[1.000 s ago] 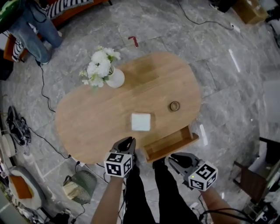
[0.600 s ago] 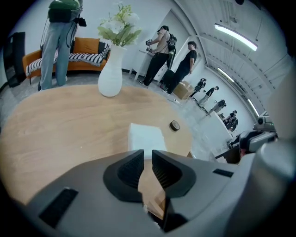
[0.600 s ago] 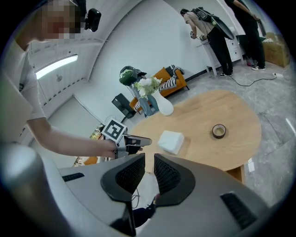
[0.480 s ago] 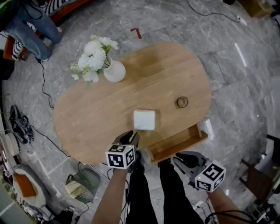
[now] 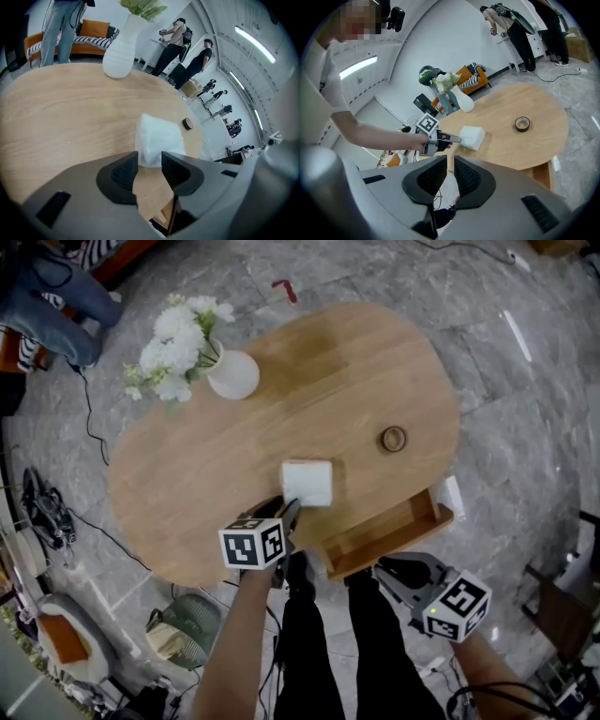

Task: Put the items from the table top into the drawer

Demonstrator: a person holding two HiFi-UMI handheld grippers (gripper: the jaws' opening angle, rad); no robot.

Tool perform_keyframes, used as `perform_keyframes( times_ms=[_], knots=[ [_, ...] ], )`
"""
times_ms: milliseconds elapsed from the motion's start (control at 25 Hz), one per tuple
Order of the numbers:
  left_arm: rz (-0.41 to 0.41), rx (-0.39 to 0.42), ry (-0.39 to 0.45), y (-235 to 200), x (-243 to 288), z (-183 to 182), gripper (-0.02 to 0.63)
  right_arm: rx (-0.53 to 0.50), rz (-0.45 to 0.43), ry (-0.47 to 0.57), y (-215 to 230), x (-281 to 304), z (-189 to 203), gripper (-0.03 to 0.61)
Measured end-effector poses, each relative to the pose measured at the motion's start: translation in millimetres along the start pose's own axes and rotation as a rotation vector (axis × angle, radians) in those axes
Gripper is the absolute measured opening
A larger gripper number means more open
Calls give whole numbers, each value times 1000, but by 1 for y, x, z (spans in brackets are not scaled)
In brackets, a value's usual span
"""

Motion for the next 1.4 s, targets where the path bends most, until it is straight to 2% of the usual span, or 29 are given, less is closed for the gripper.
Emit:
perform_keyframes(
  times_ms=[200,360,560,840,1240,1400],
  knots=[
    [49,-27,-52,-5,11,1,149,3,5,1,3,-1,2,64],
    [21,20,-45,-1,8,3,94,17,20,2,7,-2,9,64],
    [34,18,-15,4,-1,5,62,30,28,7,4,-3,14,64],
    [86,26,-17,15,-10,16,57,32,29,16,-3,0,19,64],
    [123,10,-19,31,-18,40,58,39,45,24,-9,-5,35,64],
    [127,27,-31,37,-20,53,58,51,50,31,-11,-8,44,64]
  ],
)
Point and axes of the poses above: the fingertips, and each gripper's own axes: x forward along the fingers, y to its right, z out of its underside, the point moved 8 cm from there along -x, backward along the fingers, and after that the axes turned 2 degrees about -y, right-handed, at the moved point
